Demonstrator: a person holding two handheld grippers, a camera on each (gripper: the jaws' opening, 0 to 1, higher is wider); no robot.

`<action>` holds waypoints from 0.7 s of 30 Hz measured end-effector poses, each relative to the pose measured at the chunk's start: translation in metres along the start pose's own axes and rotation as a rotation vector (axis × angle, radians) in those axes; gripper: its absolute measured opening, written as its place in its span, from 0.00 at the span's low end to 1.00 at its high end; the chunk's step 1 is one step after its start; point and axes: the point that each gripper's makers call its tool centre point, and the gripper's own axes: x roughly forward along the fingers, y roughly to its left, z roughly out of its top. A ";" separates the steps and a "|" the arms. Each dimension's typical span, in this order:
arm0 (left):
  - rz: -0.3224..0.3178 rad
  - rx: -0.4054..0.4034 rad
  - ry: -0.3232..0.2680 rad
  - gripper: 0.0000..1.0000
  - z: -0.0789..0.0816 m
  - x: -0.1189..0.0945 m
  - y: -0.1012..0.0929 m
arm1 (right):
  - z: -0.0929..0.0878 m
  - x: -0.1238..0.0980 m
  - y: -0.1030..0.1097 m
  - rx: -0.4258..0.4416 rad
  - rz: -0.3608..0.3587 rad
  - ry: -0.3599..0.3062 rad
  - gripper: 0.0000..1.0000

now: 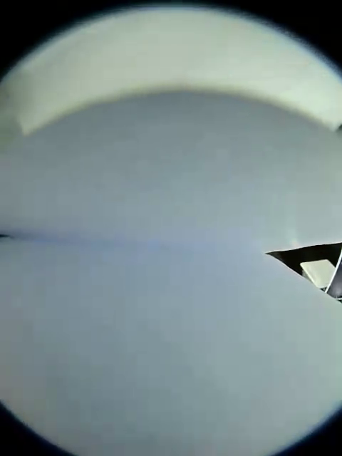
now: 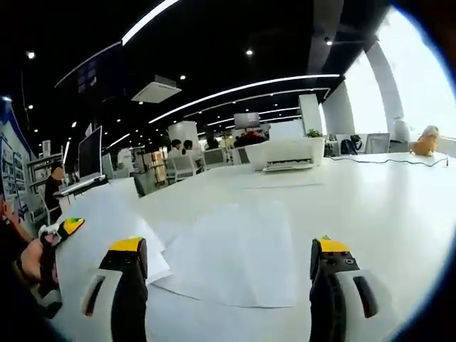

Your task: Organize the stack of printing papers by aligning and flattening the scattered papers on the table

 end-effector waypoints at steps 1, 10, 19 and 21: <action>-0.001 0.001 0.000 0.06 0.000 0.000 0.000 | -0.002 0.000 -0.001 -0.003 -0.004 0.006 0.90; -0.003 0.002 0.000 0.06 0.000 0.000 0.000 | -0.014 0.003 -0.008 -0.033 -0.029 0.046 0.90; -0.003 0.002 0.001 0.06 0.000 0.000 -0.001 | -0.026 0.006 -0.013 -0.051 -0.052 0.073 0.90; -0.004 0.003 0.001 0.06 0.000 0.000 -0.001 | -0.029 0.008 -0.014 -0.073 -0.063 0.082 0.90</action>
